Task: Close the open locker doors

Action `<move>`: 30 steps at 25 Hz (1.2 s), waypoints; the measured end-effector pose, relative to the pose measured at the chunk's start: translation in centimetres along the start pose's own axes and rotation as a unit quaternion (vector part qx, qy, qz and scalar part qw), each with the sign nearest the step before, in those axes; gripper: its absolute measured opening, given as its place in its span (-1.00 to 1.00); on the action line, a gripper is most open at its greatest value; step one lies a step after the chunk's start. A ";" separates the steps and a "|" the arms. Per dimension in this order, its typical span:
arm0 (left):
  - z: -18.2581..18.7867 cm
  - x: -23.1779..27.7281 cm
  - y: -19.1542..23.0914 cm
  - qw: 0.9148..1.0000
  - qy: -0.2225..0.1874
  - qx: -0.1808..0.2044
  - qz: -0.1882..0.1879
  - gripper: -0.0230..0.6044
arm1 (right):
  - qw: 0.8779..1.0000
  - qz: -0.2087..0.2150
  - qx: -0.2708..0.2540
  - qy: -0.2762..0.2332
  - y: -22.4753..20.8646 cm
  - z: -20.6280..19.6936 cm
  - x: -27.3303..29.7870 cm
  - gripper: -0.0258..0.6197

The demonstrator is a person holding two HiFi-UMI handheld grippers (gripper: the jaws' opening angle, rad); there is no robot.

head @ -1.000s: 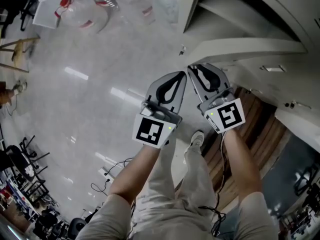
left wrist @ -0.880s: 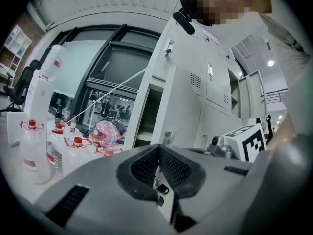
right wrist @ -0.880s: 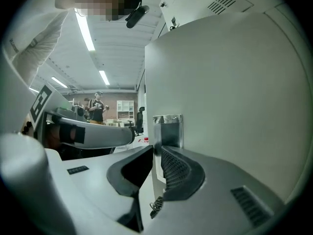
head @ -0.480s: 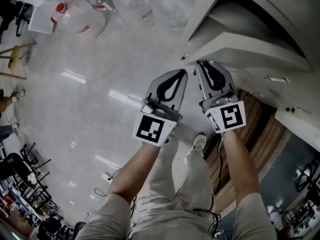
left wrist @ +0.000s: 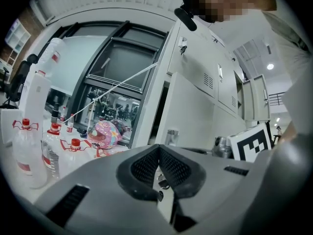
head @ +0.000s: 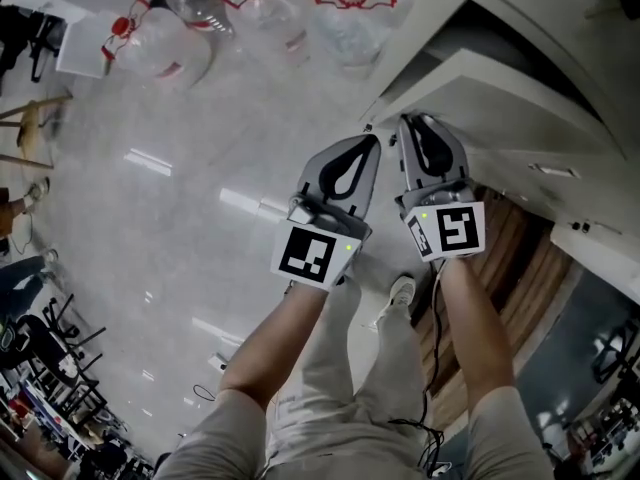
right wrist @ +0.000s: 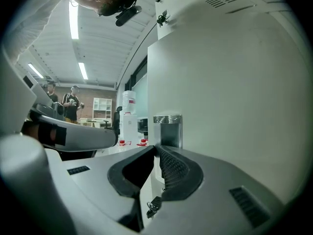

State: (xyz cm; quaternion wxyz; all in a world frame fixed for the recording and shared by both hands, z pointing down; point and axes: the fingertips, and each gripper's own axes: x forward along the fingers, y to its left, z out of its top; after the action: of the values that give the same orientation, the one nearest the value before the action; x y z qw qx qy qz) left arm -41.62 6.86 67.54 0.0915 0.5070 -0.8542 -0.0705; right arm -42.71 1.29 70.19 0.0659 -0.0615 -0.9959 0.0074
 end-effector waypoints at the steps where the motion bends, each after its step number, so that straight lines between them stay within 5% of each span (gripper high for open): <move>1: 0.1 0.3 0.2 1.000 0.001 0.001 0.000 -0.92 | 1.000 -0.005 0.000 0.000 -0.2 0.0 0.2 -0.77; 21: 0.7 4.5 2.3 1.000 0.001 0.004 -0.008 -0.92 | 0.994 -0.112 0.012 0.009 -3.8 0.5 4.3 -0.77; 30: 1.0 6.0 2.3 1.000 0.005 0.011 -0.017 -0.92 | 0.992 -0.128 0.007 0.007 -4.3 0.8 4.7 -0.77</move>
State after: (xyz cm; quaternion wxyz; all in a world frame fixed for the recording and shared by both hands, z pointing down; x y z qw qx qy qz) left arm -46.62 2.65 67.53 0.0885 0.5231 -0.8455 -0.0605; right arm -47.96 -2.36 70.09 0.0740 0.0668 -0.9950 0.0053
